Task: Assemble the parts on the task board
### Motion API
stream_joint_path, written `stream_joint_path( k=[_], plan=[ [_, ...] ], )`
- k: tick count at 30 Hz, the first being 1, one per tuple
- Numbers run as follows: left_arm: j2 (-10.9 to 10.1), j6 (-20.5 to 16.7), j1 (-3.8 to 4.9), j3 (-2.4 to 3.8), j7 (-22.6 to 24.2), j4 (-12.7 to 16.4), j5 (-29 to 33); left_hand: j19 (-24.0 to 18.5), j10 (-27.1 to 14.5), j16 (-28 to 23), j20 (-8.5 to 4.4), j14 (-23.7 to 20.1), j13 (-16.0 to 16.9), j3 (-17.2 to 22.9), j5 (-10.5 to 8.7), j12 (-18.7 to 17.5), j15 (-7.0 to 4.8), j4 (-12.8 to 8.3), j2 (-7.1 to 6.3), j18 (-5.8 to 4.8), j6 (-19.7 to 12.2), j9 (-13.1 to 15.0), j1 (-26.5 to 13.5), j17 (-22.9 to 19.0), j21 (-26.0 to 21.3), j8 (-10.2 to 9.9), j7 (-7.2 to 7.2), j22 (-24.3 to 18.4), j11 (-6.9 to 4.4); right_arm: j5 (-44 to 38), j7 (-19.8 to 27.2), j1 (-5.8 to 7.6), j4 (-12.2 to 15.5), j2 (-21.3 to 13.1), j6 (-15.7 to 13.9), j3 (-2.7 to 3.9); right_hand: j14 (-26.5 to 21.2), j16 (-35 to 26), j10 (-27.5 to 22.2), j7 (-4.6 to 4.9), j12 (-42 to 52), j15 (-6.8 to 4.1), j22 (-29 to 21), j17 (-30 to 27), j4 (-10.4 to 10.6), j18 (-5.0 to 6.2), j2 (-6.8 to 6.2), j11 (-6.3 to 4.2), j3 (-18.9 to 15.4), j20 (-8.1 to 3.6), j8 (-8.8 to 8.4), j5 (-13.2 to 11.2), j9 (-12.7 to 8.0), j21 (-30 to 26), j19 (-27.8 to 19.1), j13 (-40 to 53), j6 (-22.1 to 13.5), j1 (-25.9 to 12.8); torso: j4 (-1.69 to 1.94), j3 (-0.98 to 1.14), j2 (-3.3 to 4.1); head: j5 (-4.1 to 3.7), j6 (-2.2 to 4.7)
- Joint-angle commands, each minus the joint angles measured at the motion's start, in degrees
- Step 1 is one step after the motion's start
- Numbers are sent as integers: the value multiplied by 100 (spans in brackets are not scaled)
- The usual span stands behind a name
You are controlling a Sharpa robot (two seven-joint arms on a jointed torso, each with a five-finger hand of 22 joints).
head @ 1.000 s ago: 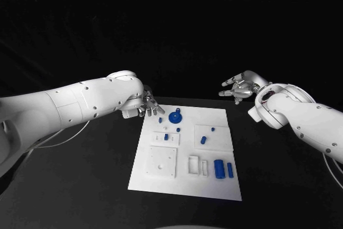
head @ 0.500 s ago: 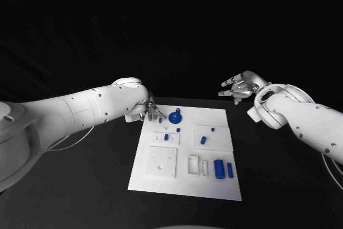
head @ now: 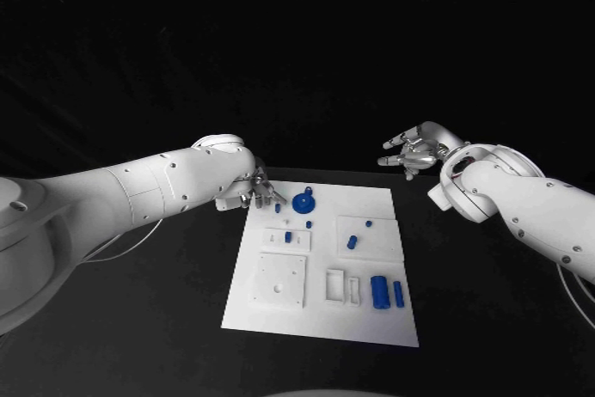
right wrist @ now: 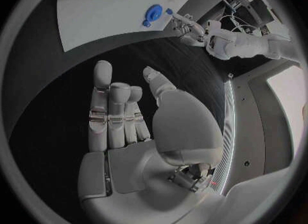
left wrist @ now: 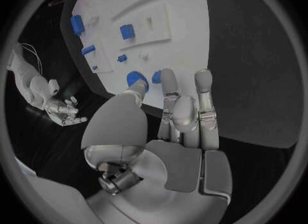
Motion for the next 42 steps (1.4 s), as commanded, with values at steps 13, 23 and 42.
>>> stream_joint_path(
  k=[13,23,42],
  plan=[
    [154,-204,-230,6,291,-320,390,-7,165,4,-46,-21,19,-57,155,19,-35,-345,263,-95,-89,6,-84,-39,40,-15,-10,102,-40,-7,42,-1,-15,44,21,2,-10,20,-26,21,22,-3,2,7,38,84,3,-28,7,31,16,26,1,-9,191,5,30,-26,-5,-1,3,-17,-10],
    [162,-272,-244,7,337,-380,421,-2,162,10,-51,-22,18,-60,152,15,-38,-352,295,-97,-97,-14,-105,-33,36,-35,-7,101,-42,-7,47,-2,-30,58,22,3,-8,17,-27,21,21,-3,3,6,37,84,6,-28,15,30,16,15,1,-6,190,4,30,-25,-5,2,-2,-20,-28],
    [202,-160,-250,8,360,-524,605,2,132,-30,-59,-33,29,-376,164,12,-44,-918,854,-108,-143,-115,-7,-77,8,-93,-6,104,-45,-7,47,-5,-66,99,51,3,-7,18,-27,21,21,-4,2,8,27,84,17,-29,26,30,16,6,1,-3,189,5,31,-26,0,8,-1,-31,-27]
  ],
)
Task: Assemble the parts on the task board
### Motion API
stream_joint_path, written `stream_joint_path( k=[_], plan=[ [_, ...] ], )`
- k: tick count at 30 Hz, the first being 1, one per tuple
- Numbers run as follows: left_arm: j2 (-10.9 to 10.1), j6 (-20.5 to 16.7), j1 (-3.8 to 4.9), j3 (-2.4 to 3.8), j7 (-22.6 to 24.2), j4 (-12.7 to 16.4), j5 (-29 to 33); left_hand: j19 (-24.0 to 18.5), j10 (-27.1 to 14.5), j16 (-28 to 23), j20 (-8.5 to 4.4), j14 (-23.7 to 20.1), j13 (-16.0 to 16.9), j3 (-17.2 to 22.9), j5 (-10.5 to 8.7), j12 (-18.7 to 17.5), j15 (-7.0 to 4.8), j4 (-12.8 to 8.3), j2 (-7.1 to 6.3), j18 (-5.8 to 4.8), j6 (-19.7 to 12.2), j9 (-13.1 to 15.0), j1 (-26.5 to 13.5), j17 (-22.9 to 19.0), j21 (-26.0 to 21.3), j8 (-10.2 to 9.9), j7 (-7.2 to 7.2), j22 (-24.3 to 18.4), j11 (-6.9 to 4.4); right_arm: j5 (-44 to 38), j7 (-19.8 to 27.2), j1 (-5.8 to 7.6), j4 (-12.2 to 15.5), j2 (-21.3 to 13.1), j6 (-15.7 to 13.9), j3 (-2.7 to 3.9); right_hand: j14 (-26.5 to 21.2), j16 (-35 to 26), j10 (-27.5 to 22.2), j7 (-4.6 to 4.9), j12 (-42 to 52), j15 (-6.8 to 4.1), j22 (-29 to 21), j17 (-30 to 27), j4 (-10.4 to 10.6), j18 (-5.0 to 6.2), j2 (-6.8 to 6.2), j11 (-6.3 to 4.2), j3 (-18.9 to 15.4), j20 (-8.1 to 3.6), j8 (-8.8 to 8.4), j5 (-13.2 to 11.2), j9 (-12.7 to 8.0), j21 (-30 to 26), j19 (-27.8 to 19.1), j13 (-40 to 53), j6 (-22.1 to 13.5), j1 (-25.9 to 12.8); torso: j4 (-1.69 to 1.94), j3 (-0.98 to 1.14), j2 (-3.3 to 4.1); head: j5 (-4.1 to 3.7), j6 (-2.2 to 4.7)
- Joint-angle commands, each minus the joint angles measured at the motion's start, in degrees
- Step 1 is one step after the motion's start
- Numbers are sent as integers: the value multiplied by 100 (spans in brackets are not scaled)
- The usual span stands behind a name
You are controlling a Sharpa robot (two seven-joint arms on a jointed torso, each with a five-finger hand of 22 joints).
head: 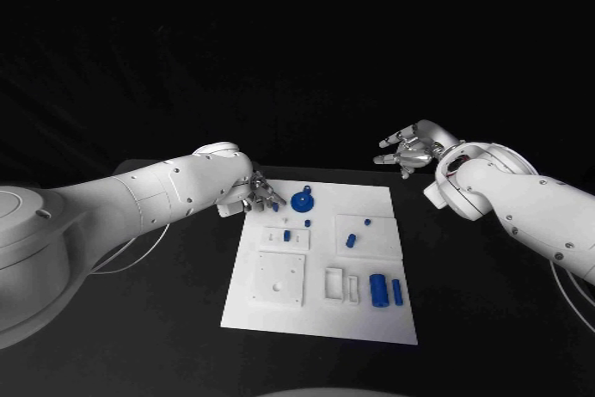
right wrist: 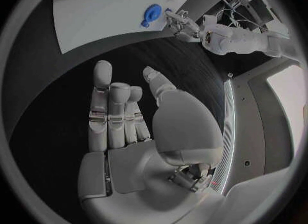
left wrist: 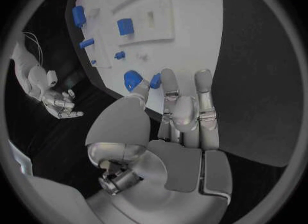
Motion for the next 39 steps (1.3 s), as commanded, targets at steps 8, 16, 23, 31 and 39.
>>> stream_joint_path(
  k=[8,16,23,31,39],
  plan=[
    [11,242,-1,4,57,-15,174,-33,117,-38,-38,-22,9,-8,505,11,-24,-340,280,-111,-48,-62,214,-18,-23,-64,-29,103,-56,-12,38,-5,-13,16,61,3,-5,23,-24,21,29,-4,2,10,6,84,23,-31,15,29,16,15,1,-1,189,14,40,-33,1,-3,-1,3,-13],
    [-4,341,0,3,50,-18,240,-46,107,-45,-34,-31,10,34,577,13,-21,-455,334,-113,-42,-94,259,-29,-24,-87,-33,102,-56,-12,30,-6,-12,9,61,2,-5,23,-24,21,29,-4,2,10,6,84,23,-31,15,29,16,15,1,-1,189,14,40,-33,4,0,3,14,-34],
    [-61,326,1,4,50,38,410,-53,131,-15,-13,-18,7,228,576,23,-12,-595,528,-99,-53,68,483,3,-10,56,-57,106,-56,-12,29,-6,-13,4,63,2,-5,23,-24,21,29,-4,2,10,6,84,23,-31,15,29,16,15,1,-1,189,14,40,-33,8,-4,-2,-2,-45],
    [-240,210,6,23,20,256,743,-64,190,71,17,4,-19,772,1225,19,-1,-896,589,-62,-108,611,364,96,41,368,-80,105,-59,-12,25,-6,-17,-9,67,2,-6,23,-25,21,29,-4,1,11,-4,83,30,-31,18,29,16,12,1,1,189,16,40,-46,10,1,-5,9,-51],
    [-491,-4,29,83,-55,665,1036,-60,207,90,22,19,-28,888,1224,31,1,-976,639,-49,-98,748,314,113,73,382,-81,105,-64,-12,23,-6,-26,-23,70,2,-6,23,-25,21,29,-4,1,11,-4,83,30,-31,18,29,16,12,1,1,189,16,40,-46,13,0,-4,20,-5]
  ],
)
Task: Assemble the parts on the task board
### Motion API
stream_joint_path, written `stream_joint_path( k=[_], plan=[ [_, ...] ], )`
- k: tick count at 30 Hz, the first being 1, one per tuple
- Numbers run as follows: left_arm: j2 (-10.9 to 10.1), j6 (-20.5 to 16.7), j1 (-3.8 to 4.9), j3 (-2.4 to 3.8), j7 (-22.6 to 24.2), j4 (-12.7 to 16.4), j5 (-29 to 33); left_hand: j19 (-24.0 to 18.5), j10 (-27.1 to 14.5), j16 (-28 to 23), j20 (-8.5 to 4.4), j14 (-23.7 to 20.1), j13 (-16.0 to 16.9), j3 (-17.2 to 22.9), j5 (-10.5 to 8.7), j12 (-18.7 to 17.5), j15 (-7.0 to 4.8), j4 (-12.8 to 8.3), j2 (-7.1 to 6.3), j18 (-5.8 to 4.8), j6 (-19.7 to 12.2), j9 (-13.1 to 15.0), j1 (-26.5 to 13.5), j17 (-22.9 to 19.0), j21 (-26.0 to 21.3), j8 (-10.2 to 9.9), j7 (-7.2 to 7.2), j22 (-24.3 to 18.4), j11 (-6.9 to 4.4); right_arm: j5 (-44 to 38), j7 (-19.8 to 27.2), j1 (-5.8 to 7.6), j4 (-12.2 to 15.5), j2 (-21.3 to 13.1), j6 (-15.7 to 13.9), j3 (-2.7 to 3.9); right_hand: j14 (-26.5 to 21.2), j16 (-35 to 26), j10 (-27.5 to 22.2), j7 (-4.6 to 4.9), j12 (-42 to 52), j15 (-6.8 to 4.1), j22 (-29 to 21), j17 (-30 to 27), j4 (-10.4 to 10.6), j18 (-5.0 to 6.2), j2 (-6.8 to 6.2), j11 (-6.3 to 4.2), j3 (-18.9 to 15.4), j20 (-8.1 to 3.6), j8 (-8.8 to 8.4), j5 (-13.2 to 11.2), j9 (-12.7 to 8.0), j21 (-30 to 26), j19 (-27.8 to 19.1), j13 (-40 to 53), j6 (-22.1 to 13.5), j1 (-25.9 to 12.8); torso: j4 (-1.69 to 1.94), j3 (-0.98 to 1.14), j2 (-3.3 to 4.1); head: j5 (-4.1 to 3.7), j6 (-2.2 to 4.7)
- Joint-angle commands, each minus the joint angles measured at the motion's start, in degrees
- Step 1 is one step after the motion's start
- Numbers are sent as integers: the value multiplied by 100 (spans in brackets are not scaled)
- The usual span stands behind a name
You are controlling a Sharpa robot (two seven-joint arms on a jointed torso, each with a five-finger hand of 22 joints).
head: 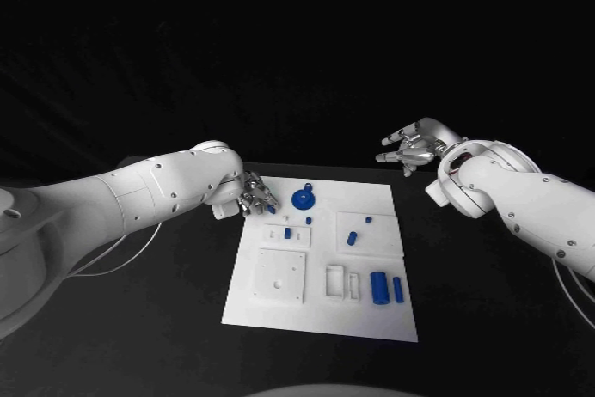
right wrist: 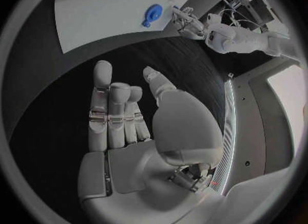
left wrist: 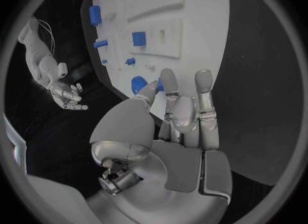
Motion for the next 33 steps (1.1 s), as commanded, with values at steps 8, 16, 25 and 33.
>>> stream_joint_path(
  k=[8,16,25,33],
  plan=[
    [-376,-348,112,79,-220,750,453,-12,193,42,30,30,-11,330,-6,43,4,-322,44,-37,29,69,-51,10,37,36,-47,106,-48,-14,21,-2,-19,-19,78,2,-8,18,-12,9,30,-5,0,7,-12,84,29,-20,19,29,15,10,0,2,188,9,26,-41,1,5,0,29,40],
    [-832,-586,154,43,-353,1592,71,-9,200,45,44,41,-21,331,-43,52,9,-346,66,-21,42,77,-52,14,47,31,-46,106,-48,-14,7,-3,-21,-53,87,2,-8,18,-12,9,30,-5,0,7,-12,84,29,-20,19,29,15,10,0,2,188,9,26,-41,3,-4,0,35,-3],
    [-1227,-995,160,-47,-314,2242,-619,20,222,49,74,84,-50,306,-57,90,14,-355,54,21,98,42,-9,42,59,2,-55,102,-54,-14,3,-4,-28,-66,92,2,-8,18,-12,9,30,-5,0,7,-12,84,29,-20,19,29,15,10,0,2,188,9,26,-41,4,-9,-2,66,-40],
    [-1403,-1298,148,-160,-120,2590,-1064,30,224,57,124,100,-103,252,-107,137,26,-196,12,78,114,17,154,71,69,-12,-55,105,-54,-14,-13,-9,-35,-61,122,2,-8,18,-12,9,30,-5,0,7,-12,84,29,-20,19,29,15,10,0,2,188,9,26,-41,-3,-11,7,114,-44]
  ],
)
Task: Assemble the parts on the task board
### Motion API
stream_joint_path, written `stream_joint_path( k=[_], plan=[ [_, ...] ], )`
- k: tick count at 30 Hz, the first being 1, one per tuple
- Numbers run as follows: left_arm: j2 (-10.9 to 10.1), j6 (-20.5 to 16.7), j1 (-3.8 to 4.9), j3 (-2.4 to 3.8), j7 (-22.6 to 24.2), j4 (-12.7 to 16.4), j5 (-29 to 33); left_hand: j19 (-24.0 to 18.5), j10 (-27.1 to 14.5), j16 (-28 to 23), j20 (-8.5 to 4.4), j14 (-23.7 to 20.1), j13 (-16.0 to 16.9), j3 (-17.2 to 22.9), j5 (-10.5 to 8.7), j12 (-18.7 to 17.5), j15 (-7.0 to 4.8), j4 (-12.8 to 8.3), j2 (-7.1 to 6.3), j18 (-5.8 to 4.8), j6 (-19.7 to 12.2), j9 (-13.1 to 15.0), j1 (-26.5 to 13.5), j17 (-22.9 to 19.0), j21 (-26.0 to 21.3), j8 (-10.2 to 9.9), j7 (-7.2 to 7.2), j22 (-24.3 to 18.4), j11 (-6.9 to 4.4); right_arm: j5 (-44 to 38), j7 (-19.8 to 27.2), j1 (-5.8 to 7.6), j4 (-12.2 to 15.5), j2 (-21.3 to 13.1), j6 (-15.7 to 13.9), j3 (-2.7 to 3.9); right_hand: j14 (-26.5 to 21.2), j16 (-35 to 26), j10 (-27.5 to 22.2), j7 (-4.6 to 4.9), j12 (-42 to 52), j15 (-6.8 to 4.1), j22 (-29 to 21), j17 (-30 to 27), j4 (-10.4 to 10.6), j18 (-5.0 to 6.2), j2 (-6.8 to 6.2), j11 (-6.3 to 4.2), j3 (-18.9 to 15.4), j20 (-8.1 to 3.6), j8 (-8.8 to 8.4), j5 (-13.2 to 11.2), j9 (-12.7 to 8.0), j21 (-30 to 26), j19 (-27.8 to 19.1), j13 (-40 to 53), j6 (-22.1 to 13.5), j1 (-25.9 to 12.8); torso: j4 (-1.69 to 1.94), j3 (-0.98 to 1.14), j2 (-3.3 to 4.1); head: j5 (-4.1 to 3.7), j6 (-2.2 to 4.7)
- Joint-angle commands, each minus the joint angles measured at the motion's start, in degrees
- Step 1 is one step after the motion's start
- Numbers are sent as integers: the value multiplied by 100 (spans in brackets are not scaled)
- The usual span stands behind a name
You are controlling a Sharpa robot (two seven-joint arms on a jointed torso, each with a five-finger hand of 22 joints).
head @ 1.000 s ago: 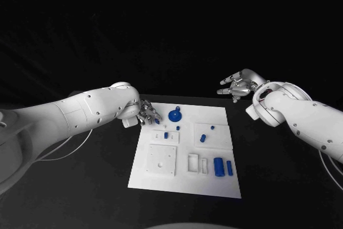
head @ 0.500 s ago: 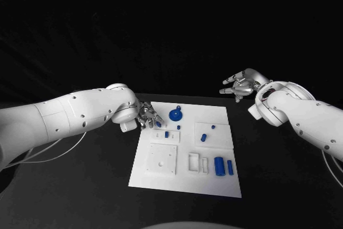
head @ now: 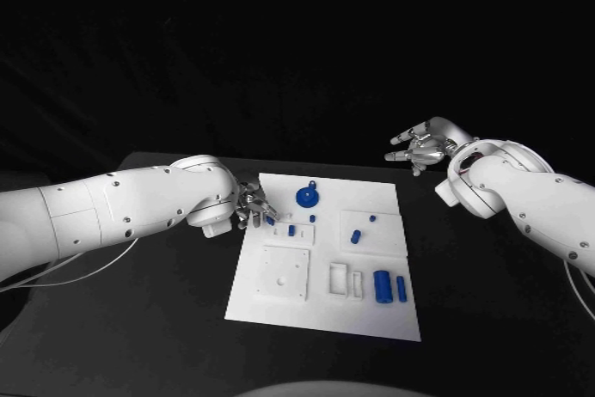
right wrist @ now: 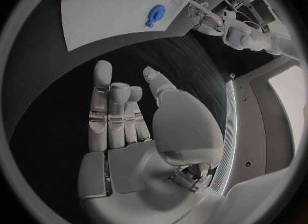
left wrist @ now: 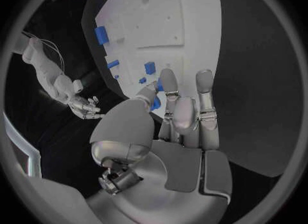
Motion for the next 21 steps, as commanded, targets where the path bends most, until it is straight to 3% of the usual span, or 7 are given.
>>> stream_joint_path(
  k=[1,12,21],
  plan=[
    [-21,-367,-8,-20,202,73,-426,8,243,19,41,38,-8,210,-28,31,5,-155,81,79,109,0,138,2,28,9,-58,102,-38,-15,-7,-6,-5,4,106,2,-8,18,-22,20,30,-4,0,9,-12,84,29,-30,19,29,15,10,0,2,188,6,36,-41,-9,1,7,28,1],
    [17,-422,-164,-69,459,67,-413,13,239,19,44,38,-12,207,-89,40,3,-101,90,90,88,3,179,-1,33,11,-54,99,-37,-15,-23,-14,-12,14,133,2,-8,18,-22,20,30,-4,0,9,-12,84,29,-30,19,29,15,10,0,2,188,6,36,-41,-15,6,9,21,-37],
    [77,-144,-205,-71,639,-54,-409,8,233,11,46,36,-13,198,-142,31,4,-68,99,91,66,4,213,-12,28,11,-48,99,-34,-15,-20,-20,-18,21,133,2,-8,18,-22,20,30,-4,0,9,-12,84,29,-30,19,29,15,10,0,2,188,6,36,-41,-21,12,9,21,-56]
  ],
)
